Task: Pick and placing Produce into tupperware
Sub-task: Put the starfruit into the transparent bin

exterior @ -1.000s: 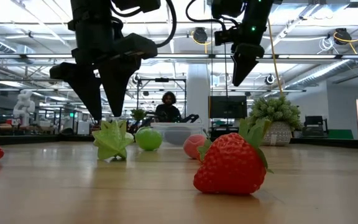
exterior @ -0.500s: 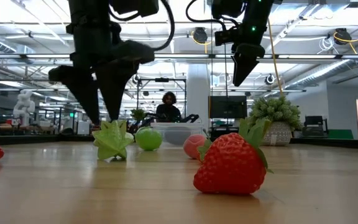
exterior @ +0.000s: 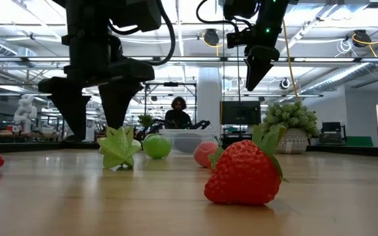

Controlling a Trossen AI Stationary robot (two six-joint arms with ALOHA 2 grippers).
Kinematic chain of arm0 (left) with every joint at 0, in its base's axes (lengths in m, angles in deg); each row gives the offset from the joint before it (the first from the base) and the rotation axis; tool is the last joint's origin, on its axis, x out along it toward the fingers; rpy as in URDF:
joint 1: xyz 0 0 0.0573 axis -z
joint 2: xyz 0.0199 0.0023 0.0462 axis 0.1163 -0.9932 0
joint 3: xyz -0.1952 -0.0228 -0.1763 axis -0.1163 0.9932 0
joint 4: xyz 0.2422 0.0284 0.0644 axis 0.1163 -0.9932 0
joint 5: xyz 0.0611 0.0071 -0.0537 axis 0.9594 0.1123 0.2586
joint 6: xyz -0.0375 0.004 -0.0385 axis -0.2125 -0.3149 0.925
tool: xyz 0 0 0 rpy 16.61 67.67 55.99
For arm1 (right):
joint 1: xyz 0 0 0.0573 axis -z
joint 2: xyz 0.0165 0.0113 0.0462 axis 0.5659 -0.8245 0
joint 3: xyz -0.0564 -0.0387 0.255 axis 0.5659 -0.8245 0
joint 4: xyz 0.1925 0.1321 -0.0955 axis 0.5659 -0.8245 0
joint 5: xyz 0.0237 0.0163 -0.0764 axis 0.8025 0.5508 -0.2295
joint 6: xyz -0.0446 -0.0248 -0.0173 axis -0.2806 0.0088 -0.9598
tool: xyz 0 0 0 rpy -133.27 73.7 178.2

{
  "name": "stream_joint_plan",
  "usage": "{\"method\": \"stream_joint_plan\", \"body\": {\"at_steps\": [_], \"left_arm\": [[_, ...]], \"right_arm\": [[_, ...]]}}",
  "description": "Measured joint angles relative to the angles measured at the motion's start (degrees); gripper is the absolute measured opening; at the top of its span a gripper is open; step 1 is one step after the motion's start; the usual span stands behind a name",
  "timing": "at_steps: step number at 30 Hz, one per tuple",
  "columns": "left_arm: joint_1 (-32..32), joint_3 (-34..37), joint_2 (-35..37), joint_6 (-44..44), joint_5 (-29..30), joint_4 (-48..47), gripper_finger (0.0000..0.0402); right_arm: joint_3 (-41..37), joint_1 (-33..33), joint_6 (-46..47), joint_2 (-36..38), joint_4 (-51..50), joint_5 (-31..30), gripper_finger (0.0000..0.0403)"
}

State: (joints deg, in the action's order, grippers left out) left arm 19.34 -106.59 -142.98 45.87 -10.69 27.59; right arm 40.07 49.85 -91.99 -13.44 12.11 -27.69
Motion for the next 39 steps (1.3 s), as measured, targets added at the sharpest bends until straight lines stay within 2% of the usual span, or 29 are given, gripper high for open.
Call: {"method": "stream_joint_plan", "body": {"at_steps": [8, 18, 27, 32, 39], "left_arm": [[0.05, 0.00, 0.00, 0.83, -5.87, 9.49, 0.0382], [-0.31, 0.00, 0.00, 4.57, -8.08, 11.59, 0.0386], [-0.08, -0.02, 0.00, 5.21, -11.95, 18.81, 0.0386], [1.13, -0.02, 0.00, 6.74, -12.00, 18.07, 0.0386], [2.44, -0.02, -0.24, 7.83, -9.17, 16.74, 0.0386]], "right_arm": [[0.00, 0.01, 0.00, 0.00, 0.00, 0.00, 0.0203], [0.00, -0.01, -0.02, 0.00, -0.02, 0.00, 0.0203], [0.00, -0.02, 0.00, 0.00, 0.00, 0.00, 0.0203], [0.00, -0.02, 0.00, 0.01, 0.00, 0.01, 0.0203], [0.00, -0.01, 0.08, 0.00, 0.02, 0.17, 0.0203]]}}
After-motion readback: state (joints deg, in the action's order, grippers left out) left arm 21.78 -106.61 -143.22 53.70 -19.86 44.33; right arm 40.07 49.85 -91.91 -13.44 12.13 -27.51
